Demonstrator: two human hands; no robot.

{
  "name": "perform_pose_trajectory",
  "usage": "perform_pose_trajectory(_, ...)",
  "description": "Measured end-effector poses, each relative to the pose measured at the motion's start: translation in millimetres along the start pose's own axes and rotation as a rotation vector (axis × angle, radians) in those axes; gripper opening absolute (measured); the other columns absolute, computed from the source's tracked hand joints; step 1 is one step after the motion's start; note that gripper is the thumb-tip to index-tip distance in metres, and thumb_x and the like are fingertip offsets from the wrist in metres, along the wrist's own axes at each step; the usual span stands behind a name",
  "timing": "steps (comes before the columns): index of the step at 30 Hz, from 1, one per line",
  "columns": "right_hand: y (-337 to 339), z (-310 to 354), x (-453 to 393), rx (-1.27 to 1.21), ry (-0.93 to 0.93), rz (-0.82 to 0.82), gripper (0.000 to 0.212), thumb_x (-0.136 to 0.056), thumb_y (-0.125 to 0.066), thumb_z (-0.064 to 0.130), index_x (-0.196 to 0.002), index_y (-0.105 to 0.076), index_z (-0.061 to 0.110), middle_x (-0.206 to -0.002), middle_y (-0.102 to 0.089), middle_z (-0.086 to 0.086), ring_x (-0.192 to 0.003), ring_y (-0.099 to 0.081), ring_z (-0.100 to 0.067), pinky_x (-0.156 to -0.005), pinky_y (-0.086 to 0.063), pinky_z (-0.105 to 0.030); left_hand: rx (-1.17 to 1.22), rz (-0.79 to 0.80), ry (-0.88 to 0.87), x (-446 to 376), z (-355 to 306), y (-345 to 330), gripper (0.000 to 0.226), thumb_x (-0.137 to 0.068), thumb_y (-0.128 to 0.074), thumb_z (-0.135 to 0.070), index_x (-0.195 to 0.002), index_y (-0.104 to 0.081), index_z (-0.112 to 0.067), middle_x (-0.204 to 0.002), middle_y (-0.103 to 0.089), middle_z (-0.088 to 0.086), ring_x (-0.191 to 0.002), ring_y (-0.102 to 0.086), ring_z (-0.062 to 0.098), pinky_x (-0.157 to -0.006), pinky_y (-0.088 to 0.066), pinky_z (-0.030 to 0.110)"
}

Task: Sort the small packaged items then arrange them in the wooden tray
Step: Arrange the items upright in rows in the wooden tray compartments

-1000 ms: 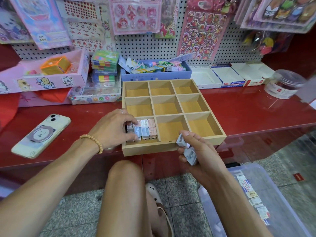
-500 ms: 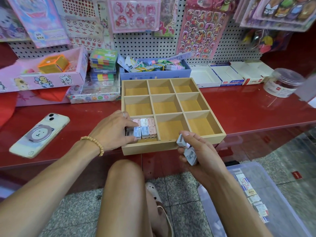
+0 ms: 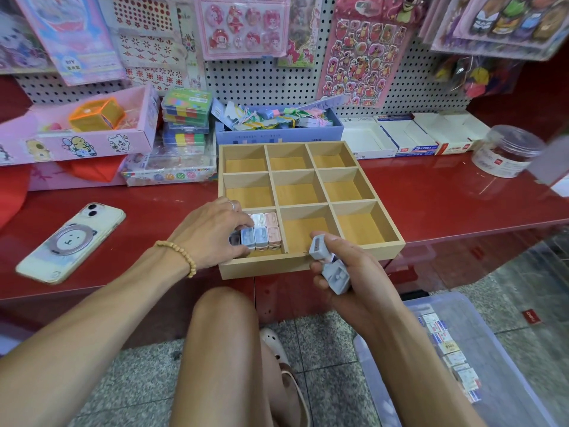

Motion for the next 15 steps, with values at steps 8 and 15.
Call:
perform_pose_trajectory(8,-15.0,-2.6,-1.3,0.046,0.017,0.139,0.036,-0.084,-0.063,0.024,-0.115,-0.065,0.004,-0.080,-0.066,-0.004,-0.061,-0.054,-0.012,-0.046,-0.039,-0.021,0.649,-0.220,-0.005,12.3,-31.5,37.6,0.034,-0.071,-0.084,-0.038,-0.101,-0.074,-0.025,-0.085,-0.061,-0.011,-0.074,-0.057,0.007,-0.065,-0.040,0.010)
perform_pose_trajectory(15,-31.5,-2.3,-3.7,0.070,0.005,0.106,0.022,-0.087,-0.064,0.021,-0.099,-0.061,0.003,-0.064,-0.060,-0.004,-0.050,-0.049,-0.008,-0.040,-0.034,-0.016,0.690,-0.127,-0.084,12.3,-54.5,38.3,0.030,-0.066,-0.088,-0.029,-0.094,-0.074,-0.028,-0.083,-0.065,-0.016,-0.076,-0.063,0.006,-0.071,-0.049,0.025)
Point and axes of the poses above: each hand's wrist, its own x-axis away from the middle knuckle, its own y-axis out of the back of the hand, z = x × y, the point moved 3 cm from there along -x, towards the middle knuckle
